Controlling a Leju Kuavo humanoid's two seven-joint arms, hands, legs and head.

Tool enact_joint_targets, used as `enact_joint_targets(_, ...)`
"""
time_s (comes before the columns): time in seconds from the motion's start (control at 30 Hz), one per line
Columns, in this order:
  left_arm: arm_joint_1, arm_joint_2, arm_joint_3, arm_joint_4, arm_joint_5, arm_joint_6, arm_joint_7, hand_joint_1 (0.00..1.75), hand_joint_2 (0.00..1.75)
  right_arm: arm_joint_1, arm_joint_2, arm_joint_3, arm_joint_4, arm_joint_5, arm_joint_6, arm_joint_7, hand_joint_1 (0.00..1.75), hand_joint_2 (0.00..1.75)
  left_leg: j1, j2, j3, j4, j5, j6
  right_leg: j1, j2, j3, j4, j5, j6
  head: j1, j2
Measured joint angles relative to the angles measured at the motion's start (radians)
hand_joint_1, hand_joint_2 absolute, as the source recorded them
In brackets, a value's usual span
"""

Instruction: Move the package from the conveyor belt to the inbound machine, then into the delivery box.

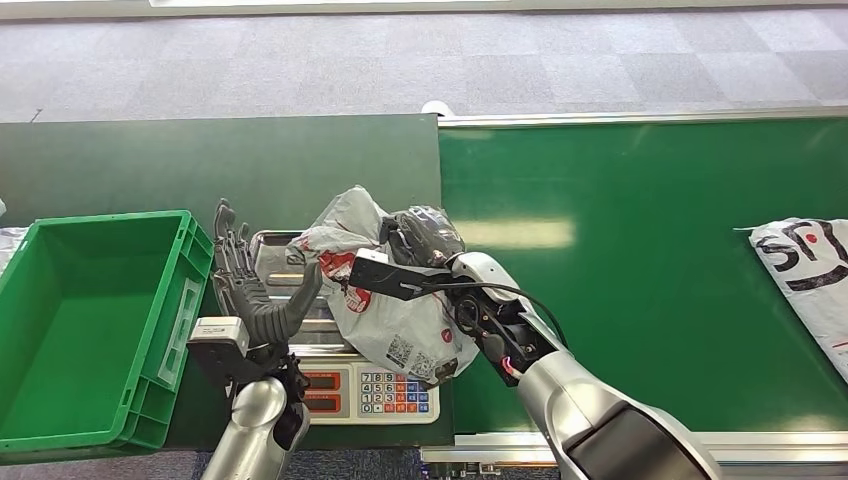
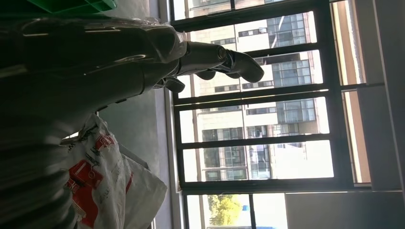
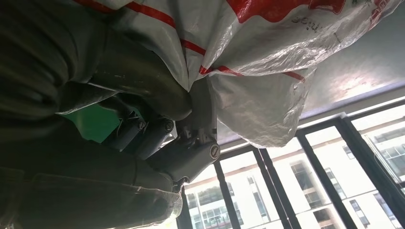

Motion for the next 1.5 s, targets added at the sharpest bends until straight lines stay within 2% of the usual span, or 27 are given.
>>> enact_joint_targets(0.43,0.000,0.000,0.000,0.001,0.000,0.000,0.000,0.00,1.75,-0.001,0.002,0.001,0.010,0.000,0.000,0.000,1.75,1.75,0.000,0.000,0.000,0.000,0.000,0.000,0.000,0.000,0.000,0.000,0.000,0.000,0.000,0.000)
enact_joint_targets(0.57,0.000,0.000,0.000,0.001,0.000,-0.001,0.000,0.00,1.75,-0.002,0.002,0.001,0.011,-0.005,0.004,-0.002,0.00,1.75,0.000,0.000,0.000,0.000,0.000,0.000,0.000,0.000,0.000,0.000,0.000,0.000,0.000,0.000)
enact_joint_targets(0.63,-0.002,0.000,0.000,0.003,0.001,-0.016,0.000,0.00,1.75,-0.001,0.002,-0.018,0.011,-0.073,0.047,-0.027,0.00,1.75,0.000,0.000,0.000,0.000,0.000,0.000,0.000,0.000,0.000,0.000,0.000,0.000,0.000,0.000)
enact_joint_targets(0.67,-0.003,-0.001,0.000,0.006,0.002,-0.028,0.000,0.00,1.75,-0.001,0.003,-0.046,0.011,-0.148,0.083,-0.048,0.00,1.75,0.000,0.000,0.000,0.000,0.000,0.000,0.000,0.000,0.000,0.000,0.000,0.000,0.000,0.000)
enact_joint_targets(0.73,-0.006,-0.002,0.000,0.013,0.002,-0.044,0.000,0.00,1.75,-0.001,0.004,-0.131,0.009,-0.323,0.145,-0.090,0.00,1.75,0.000,0.000,0.000,0.000,0.000,0.000,0.000,0.000,0.000,0.000,0.000,0.000,0.000,0.000)
enact_joint_targets(0.8,-0.007,-0.003,0.000,0.018,0.002,-0.047,0.000,0.00,1.75,-0.003,0.003,-0.209,0.003,-0.422,0.167,-0.113,0.00,1.75,0.000,0.000,0.000,0.000,0.000,0.000,0.000,0.000,0.000,0.000,0.000,0.000,0.000,0.000)
enact_joint_targets(1.03,-0.013,-0.003,0.000,0.029,0.003,-0.049,0.000,0.00,1.75,-0.001,0.005,-0.326,-0.008,-0.451,0.175,-0.133,0.00,1.75,0.000,0.001,0.000,0.000,0.000,0.000,0.000,0.001,0.000,0.000,0.000,0.000,0.000,0.000)
enact_joint_targets(1.33,-0.014,-0.003,0.000,0.031,0.003,-0.049,0.000,0.00,1.75,0.000,0.006,-0.360,-0.011,-0.454,0.175,-0.136,0.00,1.75,0.000,0.001,0.000,0.000,0.000,0.000,0.000,0.002,0.000,0.000,0.000,0.000,0.000,0.000)
enact_joint_targets(1.5,-0.014,-0.003,0.001,0.031,0.003,-0.042,0.000,0.00,1.75,0.009,0.013,-0.378,-0.018,-0.487,0.172,-0.173,0.00,1.75,0.000,0.001,0.000,0.000,0.000,0.000,0.000,0.002,0.000,0.000,0.000,0.000,0.000,0.000)
